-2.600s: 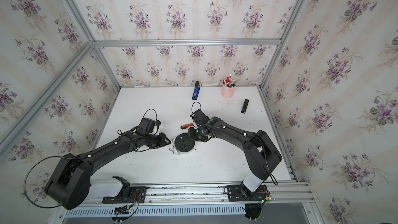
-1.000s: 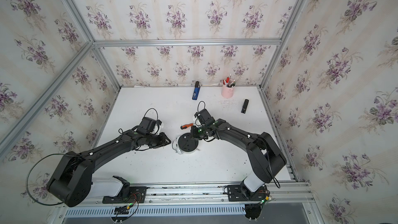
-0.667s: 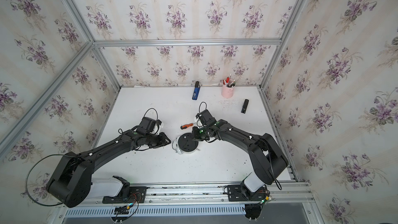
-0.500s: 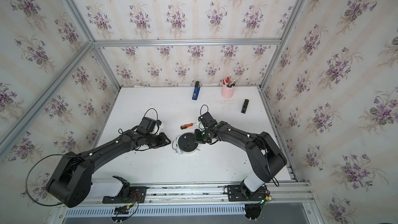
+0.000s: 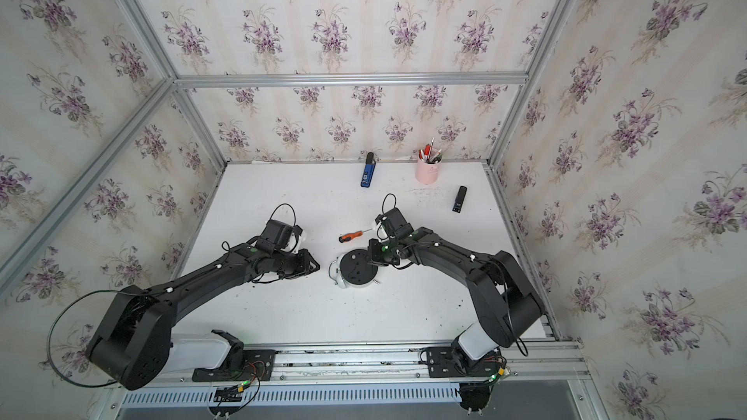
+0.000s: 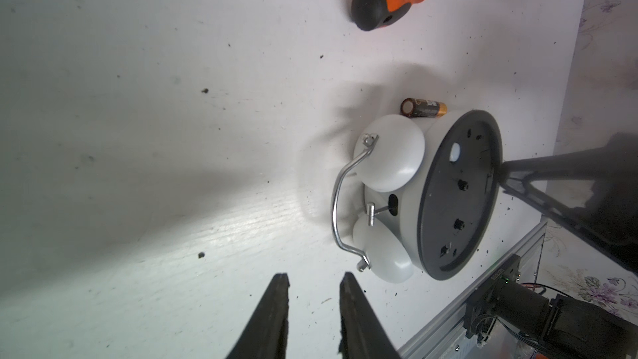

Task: Remove the battery from the alarm
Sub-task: Install the cover on the alarm, then adjust the alarm at the center of the board.

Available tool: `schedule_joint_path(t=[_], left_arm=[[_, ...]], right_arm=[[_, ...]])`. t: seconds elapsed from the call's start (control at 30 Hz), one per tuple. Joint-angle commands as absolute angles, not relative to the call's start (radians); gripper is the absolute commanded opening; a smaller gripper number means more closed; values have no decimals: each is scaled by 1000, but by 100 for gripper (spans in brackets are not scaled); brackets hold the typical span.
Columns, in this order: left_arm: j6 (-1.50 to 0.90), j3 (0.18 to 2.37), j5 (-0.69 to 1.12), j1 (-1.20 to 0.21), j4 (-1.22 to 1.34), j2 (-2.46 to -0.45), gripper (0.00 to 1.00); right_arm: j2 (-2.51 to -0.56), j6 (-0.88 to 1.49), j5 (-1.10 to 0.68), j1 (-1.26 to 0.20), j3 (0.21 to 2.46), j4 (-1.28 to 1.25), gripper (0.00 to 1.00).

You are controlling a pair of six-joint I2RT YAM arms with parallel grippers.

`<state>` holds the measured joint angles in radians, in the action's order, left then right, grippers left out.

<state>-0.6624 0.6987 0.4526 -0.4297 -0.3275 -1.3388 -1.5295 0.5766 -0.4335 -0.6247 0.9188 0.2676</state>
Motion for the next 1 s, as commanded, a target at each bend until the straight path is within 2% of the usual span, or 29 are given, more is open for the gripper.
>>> schedule_joint_path(t=[0.0, 0.03, 0.13, 0.2, 0.27, 0.33, 0.47, 0.63, 0.77, 0.97], left_arm=[[-666, 715, 453, -429, -336, -1326, 34], [-666, 720, 457, -429, -337, -1322, 36], [-669, 734, 469, -429, -343, -1304, 40], [-693, 728, 488, -429, -320, -1283, 44], [-750, 683, 531, -429, -222, -1266, 47], [-819, 619, 586, -429, -64, -1265, 51], [-939, 522, 637, -437, 246, -1321, 54], [-994, 484, 649, -451, 459, -1401, 54], [-986, 480, 655, -455, 455, -1443, 54], [-897, 509, 632, -455, 162, -1369, 54]], right_arm=[[-1492, 590, -471, -620, 941, 243, 4], [-1478, 599, -477, -617, 944, 240, 13], [-1470, 590, -455, -586, 955, 302, 46], [-1467, 584, -468, -552, 915, 318, 63], [-1458, 602, -564, -448, 818, 240, 78], [-1456, 627, -660, -389, 721, 125, 85], [-1482, 624, -763, -359, 641, -32, 90], [-1530, 664, -814, -358, 591, -173, 92], [-1541, 706, -837, -360, 539, -255, 89], [-1519, 664, -818, -360, 548, -175, 86]])
